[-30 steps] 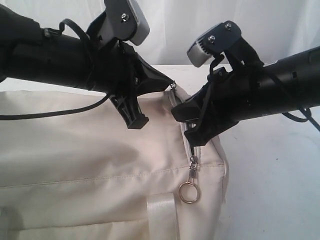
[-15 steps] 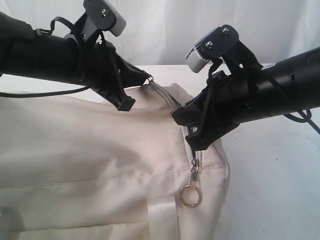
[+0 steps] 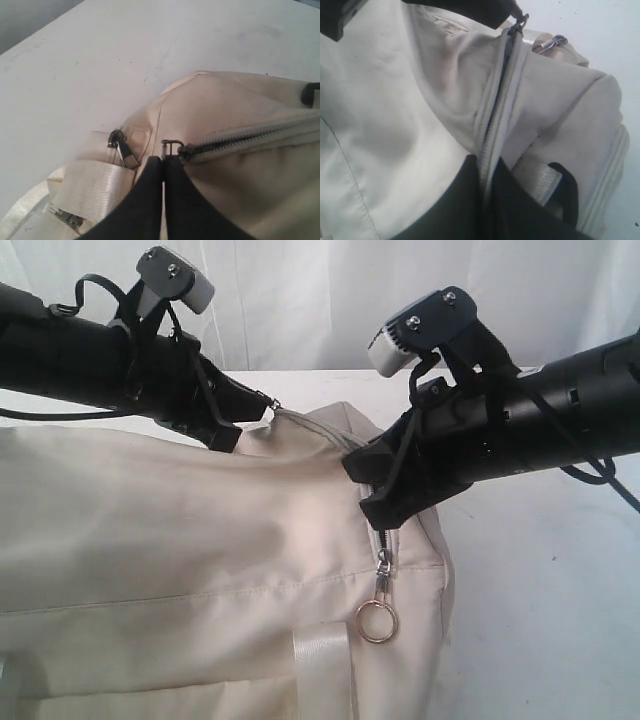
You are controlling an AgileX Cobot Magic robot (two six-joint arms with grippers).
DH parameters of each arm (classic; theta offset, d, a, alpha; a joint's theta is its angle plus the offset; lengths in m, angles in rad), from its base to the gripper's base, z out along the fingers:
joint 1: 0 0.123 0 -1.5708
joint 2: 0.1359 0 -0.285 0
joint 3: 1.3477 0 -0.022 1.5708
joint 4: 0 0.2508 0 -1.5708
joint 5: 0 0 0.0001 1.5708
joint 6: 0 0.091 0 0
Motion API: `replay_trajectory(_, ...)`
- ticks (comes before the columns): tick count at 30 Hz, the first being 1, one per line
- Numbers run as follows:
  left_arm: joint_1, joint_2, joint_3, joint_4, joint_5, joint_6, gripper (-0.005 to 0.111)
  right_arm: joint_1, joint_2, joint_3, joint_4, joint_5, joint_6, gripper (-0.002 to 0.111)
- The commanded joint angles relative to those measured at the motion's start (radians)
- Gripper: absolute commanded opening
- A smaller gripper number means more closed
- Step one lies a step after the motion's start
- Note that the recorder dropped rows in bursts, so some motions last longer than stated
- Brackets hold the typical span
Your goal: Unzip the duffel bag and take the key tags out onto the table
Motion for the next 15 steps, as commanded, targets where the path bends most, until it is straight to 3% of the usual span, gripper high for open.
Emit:
replay_trajectory(1,0.051,0.019,-0.006,0.004,-0.116,-0.021,0.000,0.000,-0.010,0.005,-0.031,0.004,0.009,0.003)
replay_trajectory(5,0.051,0.017,-0.006,0.007,-0.083,-0.016,0.000,0.000,-0.010,0.003,-0.029,-0.031,0.009,0.008)
replay_trajectory(8,0.051,0.017,-0.006,0.007,-0.076,-0.016,0.000,0.000,-0.010,-0.014,-0.021,-0.059,0.009,0.026)
replay_trajectory(12,0.051,0.017,-0.006,0.003,-0.069,-0.016,0.000,0.000,-0.010,-0.059,0.088,-0.091,-0.037,0.060)
replay_trajectory(15,0.051,0.017,-0.008,0.001,-0.038,-0.016,0.000,0.000,-0.008,-0.097,0.201,-0.133,-0.105,0.068)
